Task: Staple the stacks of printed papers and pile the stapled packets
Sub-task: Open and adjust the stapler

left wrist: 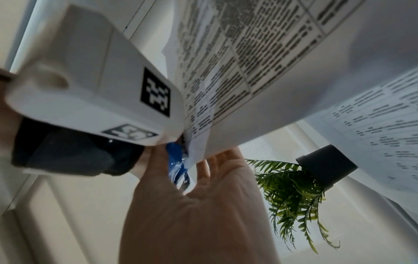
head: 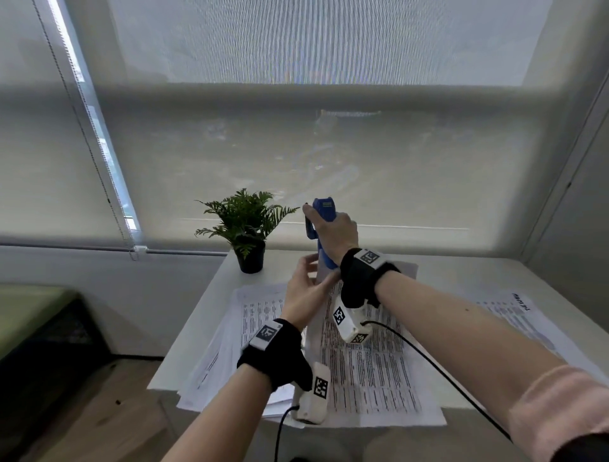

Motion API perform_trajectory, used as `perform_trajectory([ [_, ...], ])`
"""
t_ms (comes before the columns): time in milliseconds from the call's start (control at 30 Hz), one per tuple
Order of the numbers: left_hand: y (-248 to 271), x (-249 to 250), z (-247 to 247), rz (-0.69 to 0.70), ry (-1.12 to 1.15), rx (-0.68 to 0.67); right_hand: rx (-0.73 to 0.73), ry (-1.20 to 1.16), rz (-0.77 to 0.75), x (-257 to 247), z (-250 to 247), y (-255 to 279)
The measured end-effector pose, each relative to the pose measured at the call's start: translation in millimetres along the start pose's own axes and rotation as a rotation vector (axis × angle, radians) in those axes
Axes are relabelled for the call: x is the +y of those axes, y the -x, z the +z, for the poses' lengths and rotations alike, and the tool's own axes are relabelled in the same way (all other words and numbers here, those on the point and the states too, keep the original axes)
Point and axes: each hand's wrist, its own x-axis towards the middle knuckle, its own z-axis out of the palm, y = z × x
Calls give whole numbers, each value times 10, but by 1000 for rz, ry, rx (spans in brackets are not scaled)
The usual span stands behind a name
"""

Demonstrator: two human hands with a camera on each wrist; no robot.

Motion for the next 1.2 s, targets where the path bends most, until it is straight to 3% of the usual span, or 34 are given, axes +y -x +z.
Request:
perform_trajectory([
  [233, -117, 22, -41, 114, -135, 37, 0, 19, -24, -62, 1, 28],
  [400, -110, -33, -30, 83, -166, 113, 6, 25, -15, -36, 37, 37],
  [567, -88, -195, -148, -66, -264, -153, -2, 1, 46, 9, 96, 54],
  [633, -88, -298, -165, -110, -285, -50, -16, -166, 126, -38, 38, 50],
  [767, -96, -363, -229, -189, -262, 220, 187, -641, 276, -5, -358, -55],
  [867, -65, -250, -321, -150, -312, 298, 225, -722, 374, 361, -787, -85],
  [933, -29, -108, -374, -82, -342, 363, 152, -466, 463, 720, -998, 0],
  [1033, 20, 168, -456, 57, -389, 481, 14, 202, 545, 1290, -1172, 252],
  [1200, 89, 703, -462, 316, -451, 578, -247, 723, 389, 1681, -1169, 630],
])
